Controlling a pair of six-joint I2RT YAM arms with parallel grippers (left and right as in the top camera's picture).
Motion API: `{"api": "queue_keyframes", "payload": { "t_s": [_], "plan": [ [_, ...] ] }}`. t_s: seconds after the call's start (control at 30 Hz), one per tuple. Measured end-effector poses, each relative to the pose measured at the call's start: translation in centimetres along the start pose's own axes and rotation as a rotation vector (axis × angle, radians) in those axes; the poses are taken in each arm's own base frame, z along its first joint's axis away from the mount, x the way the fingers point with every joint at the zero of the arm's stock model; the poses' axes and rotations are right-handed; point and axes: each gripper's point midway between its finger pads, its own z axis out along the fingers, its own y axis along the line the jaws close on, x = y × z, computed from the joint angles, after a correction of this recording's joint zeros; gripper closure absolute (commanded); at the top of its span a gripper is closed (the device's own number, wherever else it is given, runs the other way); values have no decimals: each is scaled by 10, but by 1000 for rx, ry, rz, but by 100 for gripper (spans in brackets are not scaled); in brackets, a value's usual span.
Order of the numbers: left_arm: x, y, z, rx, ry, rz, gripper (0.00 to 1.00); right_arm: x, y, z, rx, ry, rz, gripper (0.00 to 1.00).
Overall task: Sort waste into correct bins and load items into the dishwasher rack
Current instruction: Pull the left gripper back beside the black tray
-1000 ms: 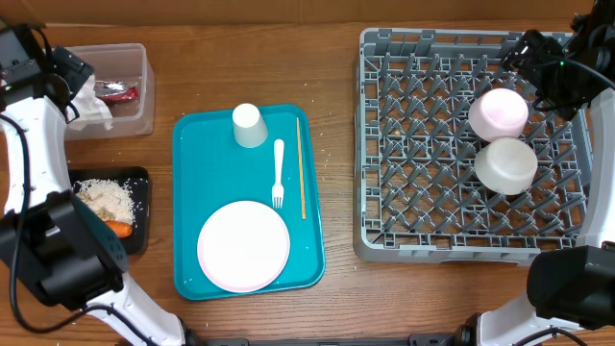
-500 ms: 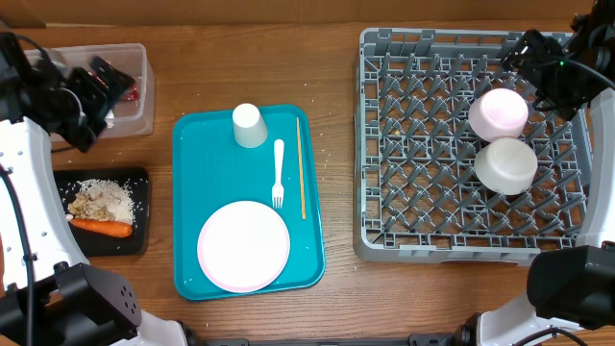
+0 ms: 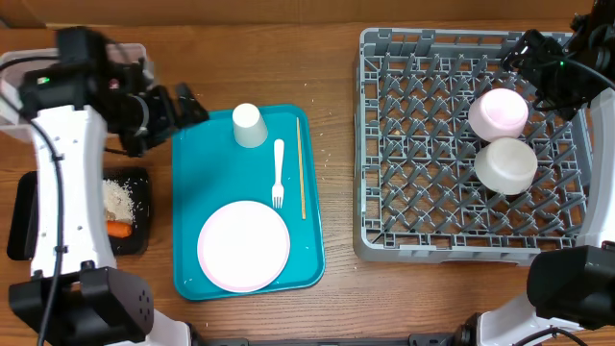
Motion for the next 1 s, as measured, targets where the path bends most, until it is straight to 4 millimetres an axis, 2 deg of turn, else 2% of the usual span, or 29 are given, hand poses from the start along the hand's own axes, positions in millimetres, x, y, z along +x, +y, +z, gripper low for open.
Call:
{"api": "queue_keyframes", "payload": {
  "t_s": [0.1,0.27,0.43,0.53,0.67,0.83,1.0],
  "plan": [
    [-1,9,4,-129,-19,-32,0,0,0,0,0,0,0,0],
    [-19,65,-14,-342,-147,-281,0,0,0,0,0,-1,0,0],
    [-25,122,-40,-372,-234,-614,0,0,0,0,0,0,0,0],
    [-21,144,-50,-358,-248,-743,0,0,0,0,0,0,0,0],
    [-7,153,-53,-376,-213,-815,0,-4,6,0,-32,-14,7,0],
    [-1,153,-53,-388,-194,-829,0,-4,21,-1,-111,-1,14,0],
    [-11,156,-55,-387,-238,-830,0,6,70,-12,-375,60,-47,0]
  ]
}}
